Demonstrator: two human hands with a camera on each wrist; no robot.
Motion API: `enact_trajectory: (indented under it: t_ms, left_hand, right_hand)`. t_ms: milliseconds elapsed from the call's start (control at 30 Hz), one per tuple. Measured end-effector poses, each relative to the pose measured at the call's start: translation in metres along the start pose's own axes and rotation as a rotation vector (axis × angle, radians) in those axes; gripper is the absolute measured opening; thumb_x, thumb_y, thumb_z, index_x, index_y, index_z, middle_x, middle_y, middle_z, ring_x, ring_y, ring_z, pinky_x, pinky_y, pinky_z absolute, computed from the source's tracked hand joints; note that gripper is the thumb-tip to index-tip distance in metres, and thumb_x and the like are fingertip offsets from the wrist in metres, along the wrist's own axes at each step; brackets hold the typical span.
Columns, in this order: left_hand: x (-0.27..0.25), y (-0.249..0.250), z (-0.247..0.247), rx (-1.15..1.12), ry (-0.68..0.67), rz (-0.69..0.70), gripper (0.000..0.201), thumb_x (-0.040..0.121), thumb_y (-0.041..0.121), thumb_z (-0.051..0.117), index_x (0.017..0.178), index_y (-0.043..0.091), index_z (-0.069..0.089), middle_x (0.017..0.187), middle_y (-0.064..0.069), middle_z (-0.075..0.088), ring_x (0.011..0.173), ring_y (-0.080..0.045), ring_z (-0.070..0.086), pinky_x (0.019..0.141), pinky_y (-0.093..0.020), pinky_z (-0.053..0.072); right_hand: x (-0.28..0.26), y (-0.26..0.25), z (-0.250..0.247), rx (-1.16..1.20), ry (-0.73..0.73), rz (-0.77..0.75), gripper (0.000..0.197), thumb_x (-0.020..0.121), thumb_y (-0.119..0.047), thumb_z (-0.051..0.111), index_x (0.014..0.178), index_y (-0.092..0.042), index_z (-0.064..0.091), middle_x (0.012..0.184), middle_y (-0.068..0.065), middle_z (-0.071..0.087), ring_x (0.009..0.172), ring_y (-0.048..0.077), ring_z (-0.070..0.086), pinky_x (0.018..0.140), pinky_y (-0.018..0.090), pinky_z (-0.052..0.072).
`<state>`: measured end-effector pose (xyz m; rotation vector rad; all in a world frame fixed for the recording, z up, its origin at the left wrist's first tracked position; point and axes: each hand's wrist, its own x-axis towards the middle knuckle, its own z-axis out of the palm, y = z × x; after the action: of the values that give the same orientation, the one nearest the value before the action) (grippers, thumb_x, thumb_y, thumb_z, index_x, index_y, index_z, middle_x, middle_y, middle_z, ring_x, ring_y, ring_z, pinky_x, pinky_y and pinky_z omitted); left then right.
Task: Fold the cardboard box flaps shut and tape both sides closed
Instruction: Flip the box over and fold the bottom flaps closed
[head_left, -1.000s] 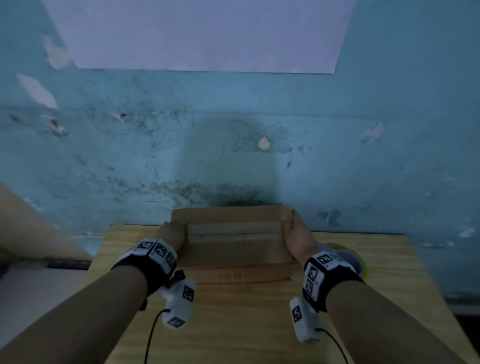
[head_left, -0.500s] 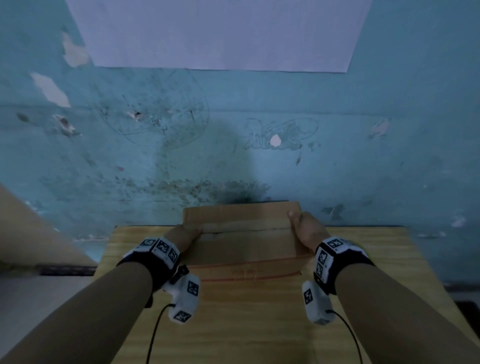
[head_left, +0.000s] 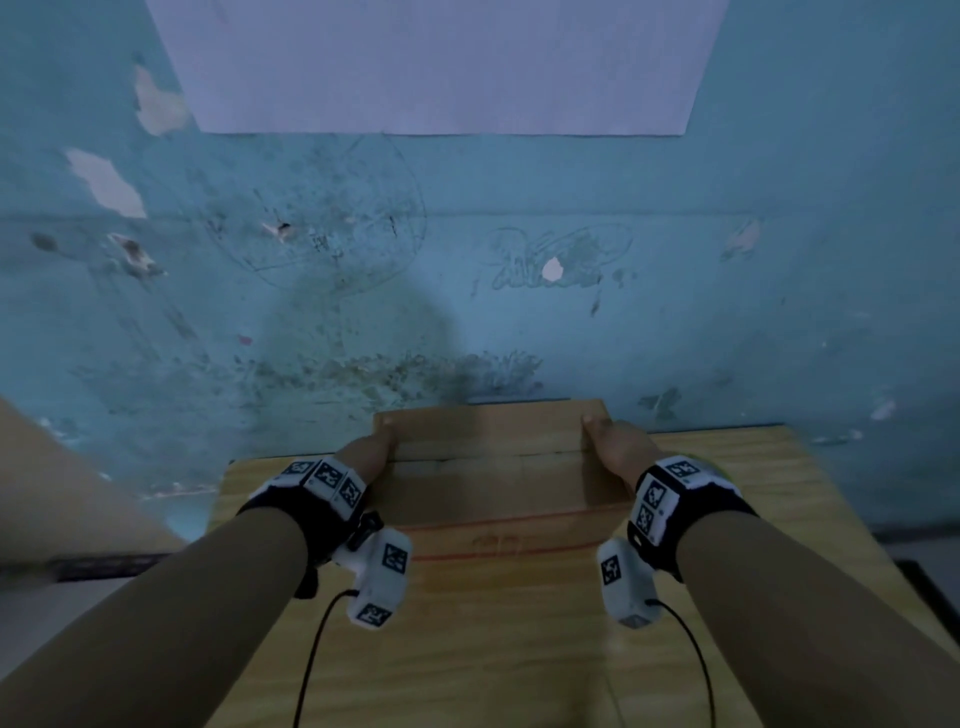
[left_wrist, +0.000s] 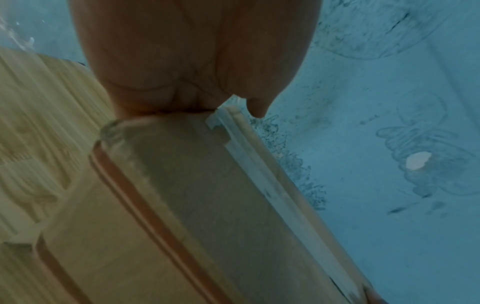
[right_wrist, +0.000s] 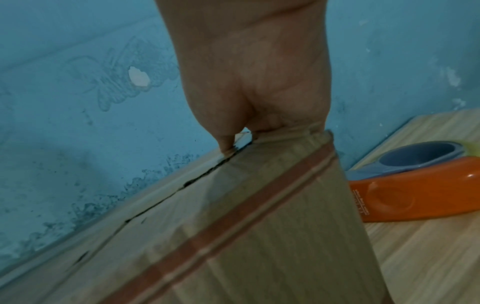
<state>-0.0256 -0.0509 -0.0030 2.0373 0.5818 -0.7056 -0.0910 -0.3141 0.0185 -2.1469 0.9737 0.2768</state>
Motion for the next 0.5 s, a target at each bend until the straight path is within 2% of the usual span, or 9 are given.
enact_trajectory:
  t_ms: [67,133,200,267,400,500]
  left_hand:
    - [-0.002,0.000,0.002,-0.049,-0.021,0.053,0.077,0.098,0.054,0.027,0.145,-0.007,0.026,0.154,-0.025,0.027,0.141,-0.037,0.030,0.118,-0.044,0.024]
    - [-0.007,0.002,0.001,-0.127,-0.045,0.058,0.085,0.094,0.061,0.031,0.147,-0.005,0.025,0.154,-0.024,0.026,0.141,-0.037,0.030,0.118,-0.045,0.025]
    - [-0.016,0.002,-0.002,-0.168,-0.046,0.074,0.090,0.089,0.068,0.033,0.146,0.000,0.031,0.151,-0.022,0.033,0.138,-0.037,0.036,0.115,-0.047,0.030]
    - [-0.032,-0.001,-0.006,-0.180,-0.060,0.114,0.090,0.086,0.073,0.032,0.144,0.004,0.037,0.148,-0.020,0.039,0.133,-0.036,0.042,0.112,-0.048,0.035]
    - [-0.049,-0.004,-0.007,-0.168,-0.037,0.119,0.088,0.088,0.071,0.030,0.145,0.004,0.033,0.150,-0.020,0.036,0.133,-0.037,0.041,0.112,-0.048,0.033]
    - [-0.067,0.001,-0.006,-0.191,0.011,0.115,0.090,0.088,0.072,0.025,0.147,0.003,0.029,0.153,-0.022,0.031,0.137,-0.038,0.036,0.113,-0.052,0.030]
  right_hand:
    - [-0.003,0.006,0.000,-0.042,0.017,-0.027,0.047,0.106,-0.021,0.018,0.145,0.002,0.029,0.147,0.024,0.038,0.131,0.032,0.044,0.104,0.034,0.036]
    - [-0.006,0.013,-0.003,-0.081,0.011,-0.012,0.047,0.106,-0.022,0.019,0.146,0.001,0.027,0.146,0.024,0.039,0.131,0.032,0.044,0.104,0.034,0.037]
    - [-0.009,0.018,-0.007,-0.102,0.018,-0.034,0.059,0.104,-0.039,0.022,0.140,0.006,0.037,0.144,0.025,0.042,0.131,0.033,0.045,0.104,0.035,0.036]
    - [-0.014,0.020,-0.011,-0.129,0.014,-0.054,0.075,0.099,-0.055,0.017,0.136,0.005,0.044,0.143,0.026,0.043,0.132,0.033,0.043,0.106,0.035,0.033]
    - [-0.022,0.027,-0.027,-0.019,-0.004,-0.032,0.081,0.096,-0.060,0.015,0.139,0.003,0.042,0.146,0.024,0.040,0.133,0.032,0.042,0.108,0.035,0.030]
    - [-0.027,0.034,-0.039,0.089,0.004,-0.038,0.087,0.092,-0.067,0.017,0.137,0.002,0.044,0.143,0.024,0.044,0.128,0.035,0.047,0.110,0.040,0.035]
